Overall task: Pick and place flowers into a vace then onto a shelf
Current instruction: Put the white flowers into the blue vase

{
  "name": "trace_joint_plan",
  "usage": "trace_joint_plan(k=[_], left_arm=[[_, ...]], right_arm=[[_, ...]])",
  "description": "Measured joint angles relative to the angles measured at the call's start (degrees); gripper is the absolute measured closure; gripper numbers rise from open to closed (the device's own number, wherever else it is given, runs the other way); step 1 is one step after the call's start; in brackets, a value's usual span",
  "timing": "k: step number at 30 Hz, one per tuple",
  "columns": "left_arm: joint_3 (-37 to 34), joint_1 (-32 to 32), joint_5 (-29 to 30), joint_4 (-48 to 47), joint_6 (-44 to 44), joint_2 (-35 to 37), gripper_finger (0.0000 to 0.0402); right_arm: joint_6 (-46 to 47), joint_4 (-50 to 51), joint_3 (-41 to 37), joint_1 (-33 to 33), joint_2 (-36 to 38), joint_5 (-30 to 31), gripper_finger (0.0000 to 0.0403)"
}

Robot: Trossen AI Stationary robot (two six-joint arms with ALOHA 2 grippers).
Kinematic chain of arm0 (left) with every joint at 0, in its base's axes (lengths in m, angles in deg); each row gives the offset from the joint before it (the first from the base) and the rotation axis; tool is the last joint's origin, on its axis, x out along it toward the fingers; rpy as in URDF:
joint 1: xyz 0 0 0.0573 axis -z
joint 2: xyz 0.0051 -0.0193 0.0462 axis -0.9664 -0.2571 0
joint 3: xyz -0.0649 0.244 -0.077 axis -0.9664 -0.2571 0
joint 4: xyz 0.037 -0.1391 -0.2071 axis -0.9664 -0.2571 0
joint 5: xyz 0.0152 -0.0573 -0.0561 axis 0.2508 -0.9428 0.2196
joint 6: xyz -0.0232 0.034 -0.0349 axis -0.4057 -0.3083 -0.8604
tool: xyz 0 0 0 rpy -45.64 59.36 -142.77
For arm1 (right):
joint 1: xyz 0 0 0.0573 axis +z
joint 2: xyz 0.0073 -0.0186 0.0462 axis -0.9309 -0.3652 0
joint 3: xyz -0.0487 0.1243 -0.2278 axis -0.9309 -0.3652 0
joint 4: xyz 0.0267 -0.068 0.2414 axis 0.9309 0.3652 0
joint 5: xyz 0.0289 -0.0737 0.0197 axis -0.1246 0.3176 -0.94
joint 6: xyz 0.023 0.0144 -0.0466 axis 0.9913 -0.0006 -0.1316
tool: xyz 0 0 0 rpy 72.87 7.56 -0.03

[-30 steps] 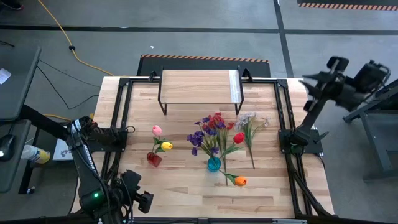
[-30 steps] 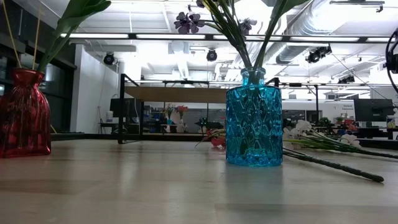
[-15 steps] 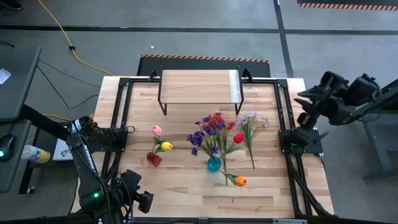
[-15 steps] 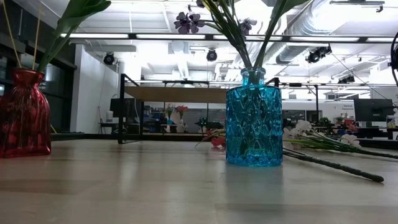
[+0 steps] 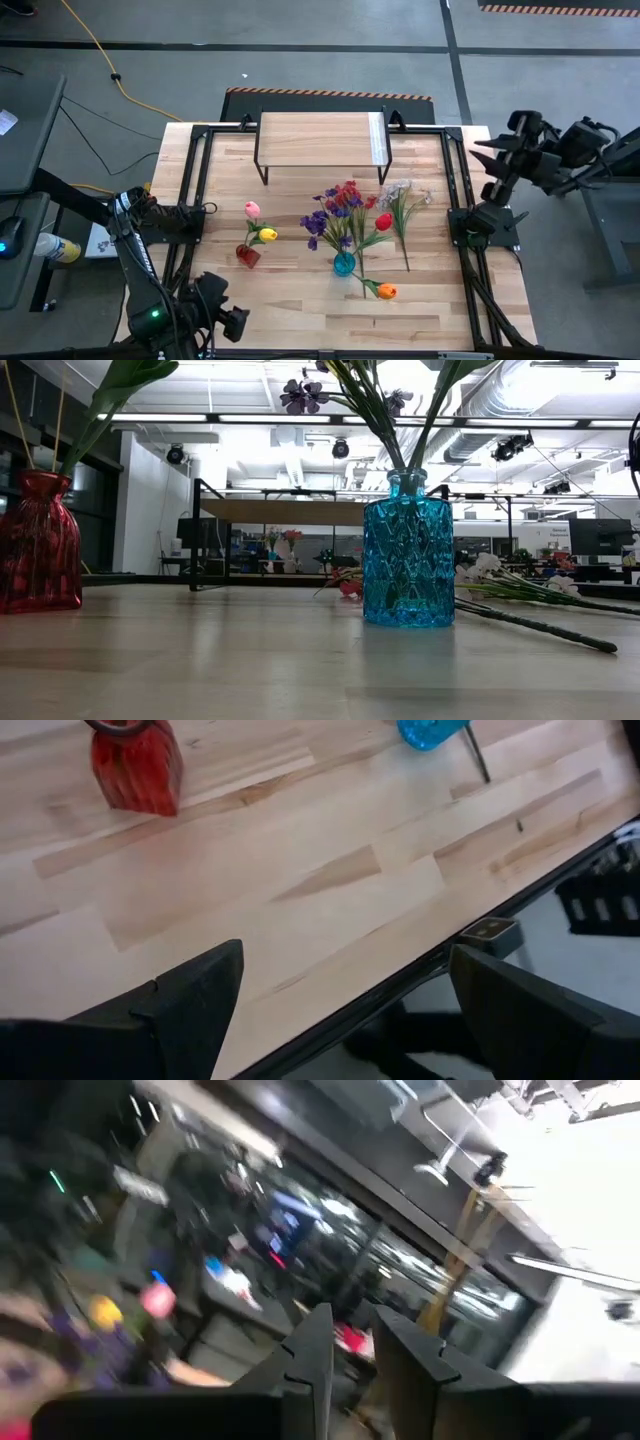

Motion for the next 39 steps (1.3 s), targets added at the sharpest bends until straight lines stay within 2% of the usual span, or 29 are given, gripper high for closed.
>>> trace_joint_plan(k=[4,11,14,21,23,25,32,35,39], left_arm=[[0.00,0.00,-0.32,-1.55,1.45,0.00,0.0014],[0.00,0.00,-0.32,1.09,1.04,-0.02,0.0016],[0.00,0.00,-0.32,1.19,1.04,-0.02,0.0014],[0.00,-0.02,-0.23,2.05,1.00,-0.02,0.0016],[0.00,-0.02,-0.15,2.67,1.00,-0.02,0.0014],[0.00,-0.02,-0.10,3.39,1.00,-0.02,0.0014],[0.00,-0.02,0.05,8.41,0.98,-0.02,0.0014],[0.00,-0.02,0.06,9.04,0.98,-0.02,0.0014],[0.00,-0.02,0.10,9.24,0.98,-0.02,0.0016]], right_arm=[[5.39,-0.04,0.00,0.00,0.00,-9.49,0.0336],[-4.73,-0.02,0.00,0.00,-0.07,-27.21,0.0336],[-6.47,-0.04,0.00,0.00,-0.07,-30.46,0.0336],[-10.92,-0.10,0.01,0.00,0.00,-32.65,0.0336],[-12.66,-0.10,0.02,0.00,0.00,-31.83,0.0336],[-13.61,-0.08,0.01,0.00,0.00,-28.54,0.0336],[-22.89,-0.09,0.02,0.00,0.12,-8.44,0.0336],[-25.49,-0.08,0.04,0.00,0.13,-5.11,0.0336],[-23.40,0.17,0.04,0.00,0.50,-2.70,0.0336]])
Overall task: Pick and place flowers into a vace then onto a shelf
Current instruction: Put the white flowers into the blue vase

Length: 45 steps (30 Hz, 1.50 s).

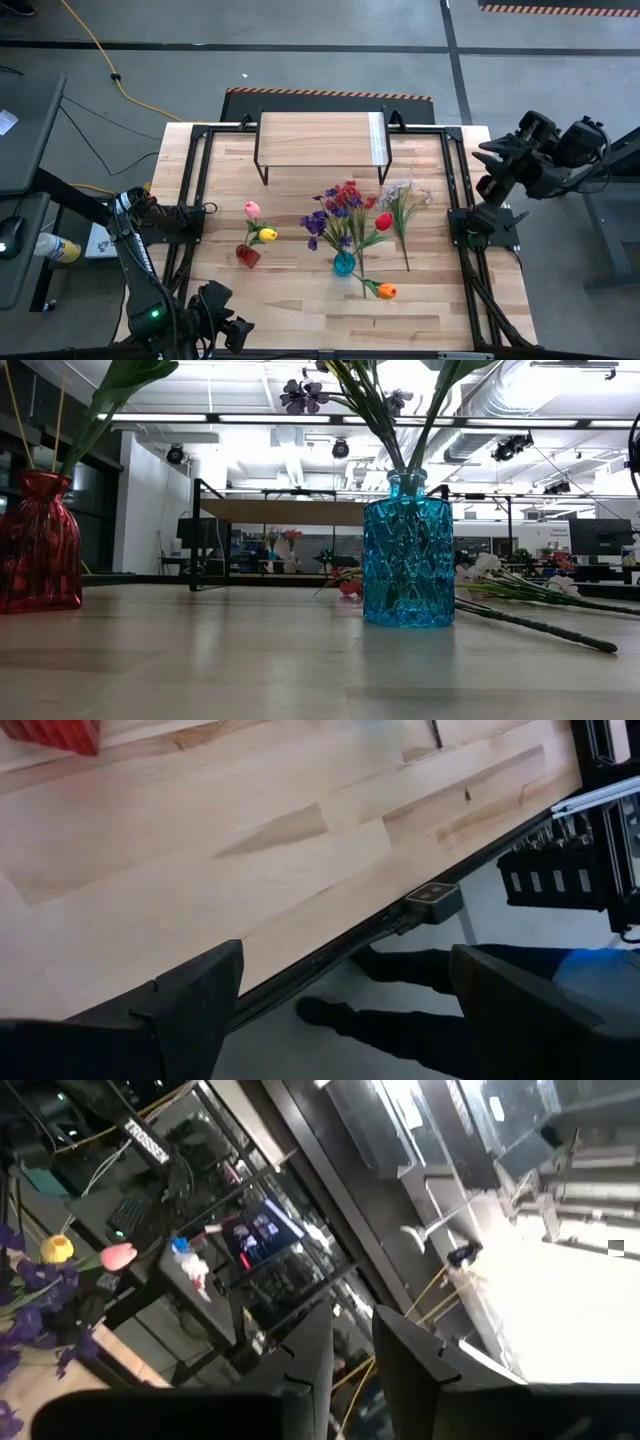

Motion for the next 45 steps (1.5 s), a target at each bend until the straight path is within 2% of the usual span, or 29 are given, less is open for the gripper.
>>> trace_joint_plan(k=[9,19,25,33,38,45], left_arm=[[0.00,0.00,1.63,0.00,0.04,0.00,0.0016],[0.00,0.00,1.63,0.00,0.04,0.00,0.0016],[0.00,0.00,1.63,-0.02,1.11,0.00,0.0016],[0.00,0.02,1.16,-0.22,1.55,0.00,0.0016],[0.00,0.00,1.11,-0.29,1.56,0.00,0.0016],[0.00,0.04,0.37,-0.39,1.57,0.00,0.0016]], right_arm=[[1.42,0.58,0.02,-0.04,3.41,9.64,0.0336],[-0.38,1.56,0.02,-0.06,4.94,13.87,0.0336],[0.02,4.22,0.02,-0.04,5.86,20.04,0.0336],[6.36,13.71,0.02,-0.07,10.63,27.18,0.0336],[10.86,18.10,0.02,-0.07,11.19,32.58,0.0336],[19.73,25.61,0.01,-0.10,9.91,34.77,0.0336]])
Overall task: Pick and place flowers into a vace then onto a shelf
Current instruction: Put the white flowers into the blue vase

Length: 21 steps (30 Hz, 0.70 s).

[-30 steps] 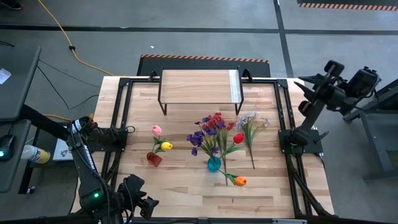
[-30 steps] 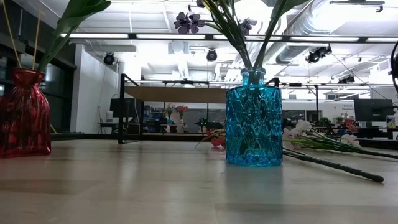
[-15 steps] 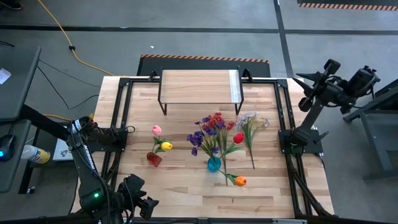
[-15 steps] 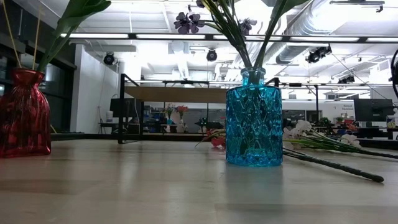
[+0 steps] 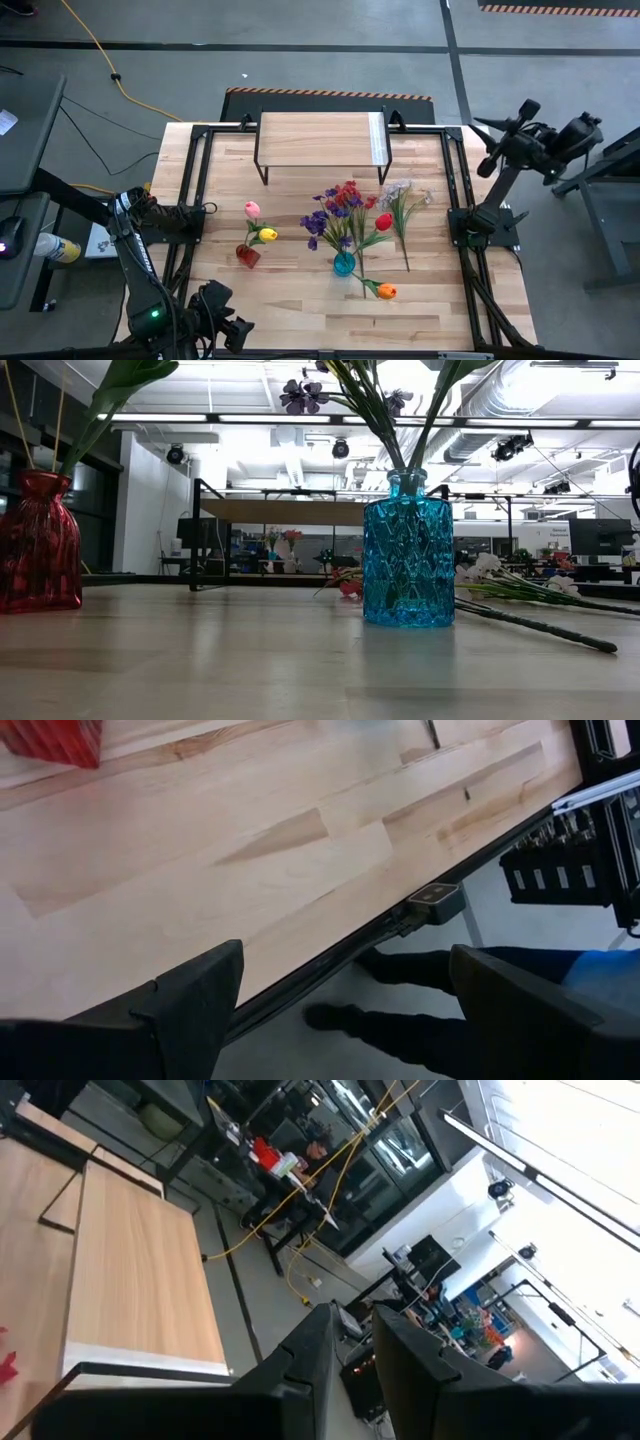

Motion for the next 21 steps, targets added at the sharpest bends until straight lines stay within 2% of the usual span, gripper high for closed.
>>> trace_joint_plan(k=[5,12,16,21], left_arm=[[0.00,0.00,-0.69,0.00,0.00,0.00,0.0016],[0.00,0.00,-5.28,-0.01,0.13,0.00,0.0016],[0.00,0.00,-6.29,0.00,2.53,0.00,0.0016],[0.00,0.00,-7.36,0.02,6.23,0.00,0.0016]], right_arm=[[4.91,0.08,-0.01,-0.23,-2.43,0.09,0.0336],[10.31,0.08,-0.01,-1.44,-8.29,-0.02,0.0336],[10.74,-1.27,-0.03,-6.26,-12.24,0.02,0.0336],[9.47,-9.93,-0.03,-15.89,-17.98,-0.13,0.0336]])
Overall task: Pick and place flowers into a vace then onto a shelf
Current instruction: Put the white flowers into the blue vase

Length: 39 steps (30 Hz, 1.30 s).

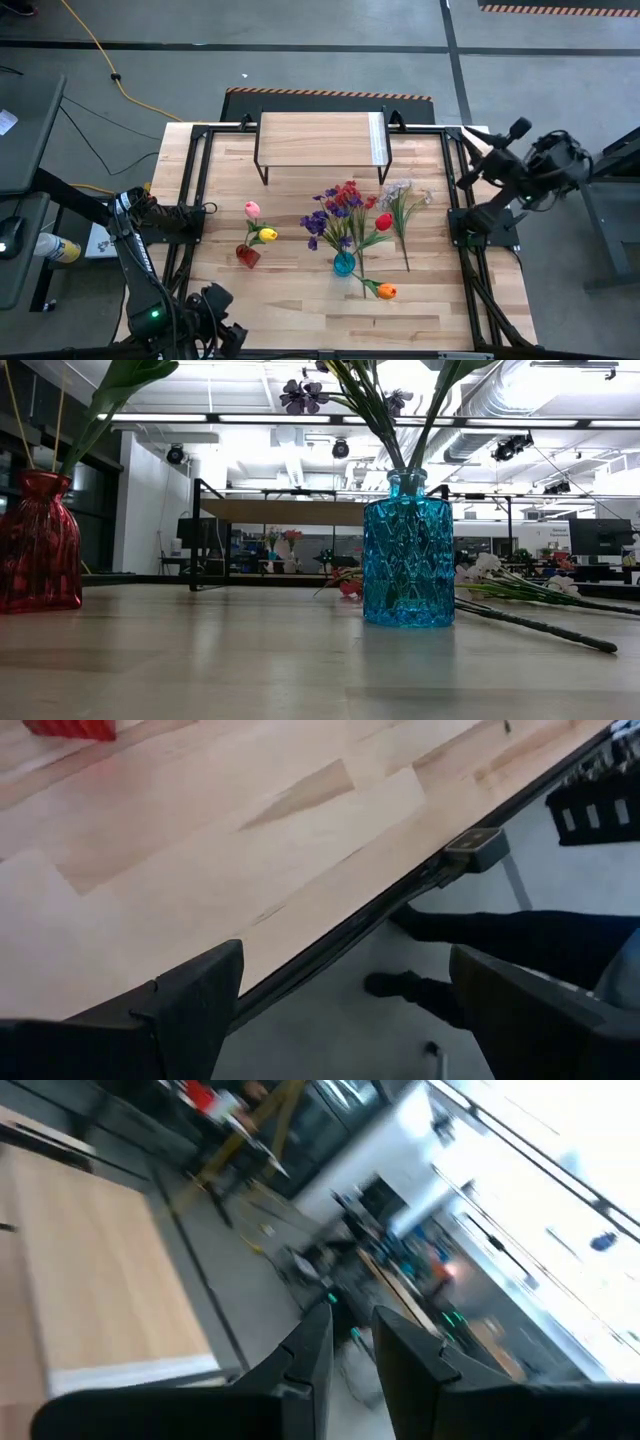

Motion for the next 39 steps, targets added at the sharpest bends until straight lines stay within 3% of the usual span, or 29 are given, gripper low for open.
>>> trace_joint_plan(k=[9,17,21,28,35,39], left_arm=[[0.00,0.04,-4.72,0.37,4.60,0.00,0.0016],[0.00,0.04,-9.07,0.61,6.79,0.00,0.0016],[0.00,0.04,-10.15,0.52,8.33,0.00,0.0016],[0.00,0.04,-10.38,0.55,8.88,0.00,0.0016],[0.00,0.04,-10.36,0.59,8.85,0.00,0.0016],[0.00,0.04,-9.92,0.59,8.83,0.00,0.0016]], right_arm=[[-11.63,-14.61,0.00,-21.13,-12.97,0.12,0.0336],[-15.57,-15.96,-0.04,-34.25,-19.81,0.16,0.0336],[-12.82,-15.94,-0.04,-36.45,-20.36,0.14,0.0336],[2.24,-15.96,-0.04,-36.47,-20.25,-1.86,0.0336],[-7.60,-15.95,-0.04,-37.91,-20.01,-6.62,0.0336],[-4.52,-15.94,-0.04,-37.93,-20.22,-6.04,0.0336]])
